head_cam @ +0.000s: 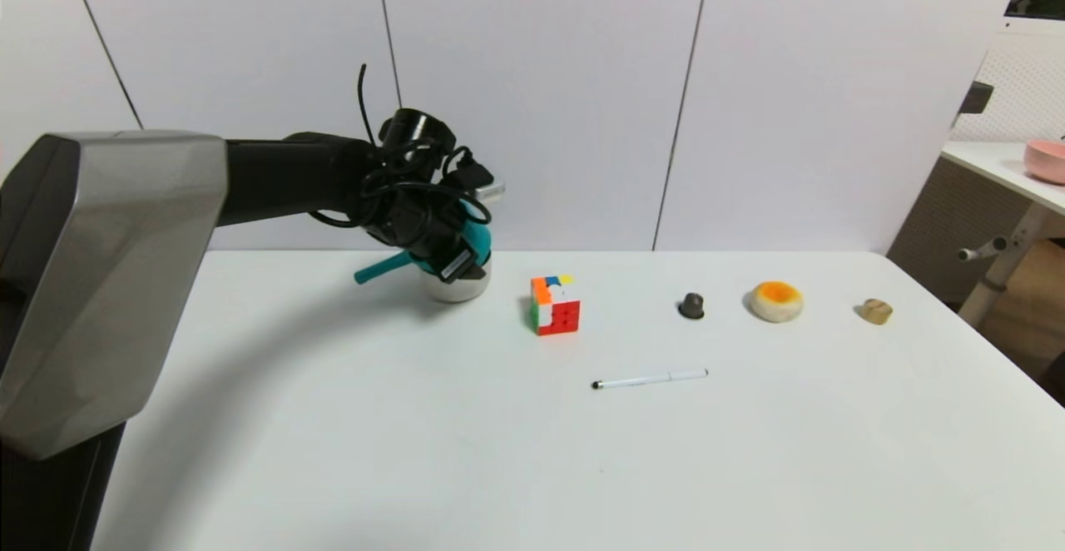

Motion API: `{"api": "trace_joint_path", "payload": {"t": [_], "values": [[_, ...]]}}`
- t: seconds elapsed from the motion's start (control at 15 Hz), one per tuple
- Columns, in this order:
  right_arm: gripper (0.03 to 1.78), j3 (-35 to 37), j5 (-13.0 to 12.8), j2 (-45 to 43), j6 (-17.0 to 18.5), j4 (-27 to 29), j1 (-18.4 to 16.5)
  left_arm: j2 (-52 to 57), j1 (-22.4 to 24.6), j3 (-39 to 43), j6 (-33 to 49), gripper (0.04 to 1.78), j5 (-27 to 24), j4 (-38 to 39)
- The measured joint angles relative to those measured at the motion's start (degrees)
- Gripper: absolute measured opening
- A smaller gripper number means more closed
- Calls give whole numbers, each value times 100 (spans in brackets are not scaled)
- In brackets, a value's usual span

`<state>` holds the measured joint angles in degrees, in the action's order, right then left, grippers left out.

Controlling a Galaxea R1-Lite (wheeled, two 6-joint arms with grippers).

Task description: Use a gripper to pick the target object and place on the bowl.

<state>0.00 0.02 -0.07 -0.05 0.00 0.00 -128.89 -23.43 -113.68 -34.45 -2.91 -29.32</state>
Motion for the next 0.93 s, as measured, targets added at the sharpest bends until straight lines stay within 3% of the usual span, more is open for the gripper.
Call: {"api": "trace_joint_path", "payload": {"t": [0.33,0.6,0.73,0.93], "values": [[175,0,0,0,-2,0,0,485,39,23,-9,149,11,-657],[175,0,2,0,-5,0,0,1558,39,254,-113,157,24,-1586],[175,0,2,0,-5,0,0,2228,41,660,-210,160,27,-1731],[175,0,2,0,-2,0,0,3515,39,2091,-236,164,38,-1770]]}}
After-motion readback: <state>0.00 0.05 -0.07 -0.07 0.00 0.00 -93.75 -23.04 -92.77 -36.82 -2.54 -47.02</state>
